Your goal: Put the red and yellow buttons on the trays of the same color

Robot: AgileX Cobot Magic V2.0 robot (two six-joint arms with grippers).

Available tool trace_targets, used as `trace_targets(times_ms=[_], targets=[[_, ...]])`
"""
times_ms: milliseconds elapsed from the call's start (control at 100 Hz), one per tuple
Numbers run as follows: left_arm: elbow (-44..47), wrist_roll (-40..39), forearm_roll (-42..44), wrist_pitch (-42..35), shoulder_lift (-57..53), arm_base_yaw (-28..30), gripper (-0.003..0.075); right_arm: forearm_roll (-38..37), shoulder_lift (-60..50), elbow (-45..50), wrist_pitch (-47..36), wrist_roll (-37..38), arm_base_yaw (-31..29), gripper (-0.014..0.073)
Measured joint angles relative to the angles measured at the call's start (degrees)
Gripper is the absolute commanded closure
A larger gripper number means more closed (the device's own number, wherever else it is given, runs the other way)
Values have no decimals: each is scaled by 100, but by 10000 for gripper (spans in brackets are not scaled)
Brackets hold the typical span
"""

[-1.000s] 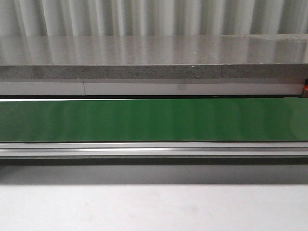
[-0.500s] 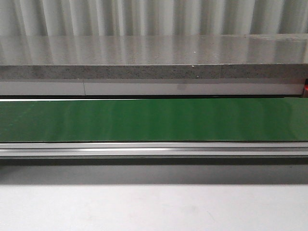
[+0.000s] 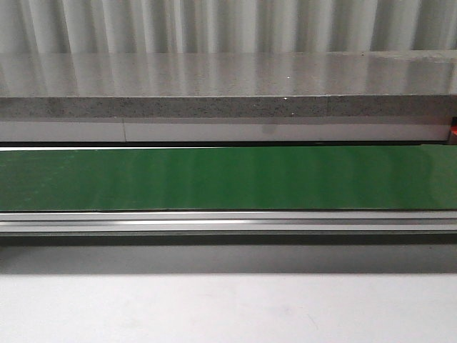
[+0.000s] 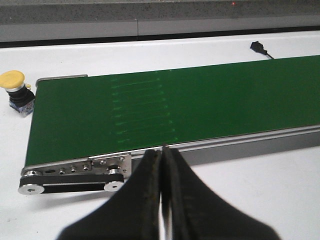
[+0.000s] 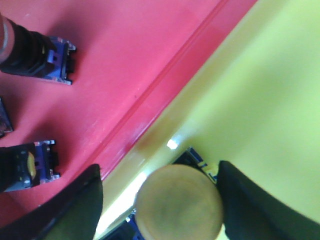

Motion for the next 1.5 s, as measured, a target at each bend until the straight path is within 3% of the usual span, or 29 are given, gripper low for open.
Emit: trace_targets(times_ms=[330, 430, 510, 640, 770, 1130, 1500], targets=[[0, 0, 0, 0, 0, 0, 740, -278, -1033, 0, 170, 0, 0, 94], [0, 0, 0, 0, 0, 0, 740, -287, -1383, 0, 278, -13, 0, 134], [0, 0, 0, 0, 0, 0, 740, -292, -1679, 0, 408, -25, 45, 226], [0, 0, 0, 0, 0, 0, 740, -335, -2086, 0, 539, -46, 357, 472], [0, 0, 0, 0, 0, 0, 740, -335, -2376, 0, 670, -163, 830, 664], [0, 0, 0, 0, 0, 0, 740, -335, -2875, 0, 1045, -485, 2332, 660], [0, 0, 0, 0, 0, 0, 740, -339, -3276, 310, 1282, -1533, 3832, 660]])
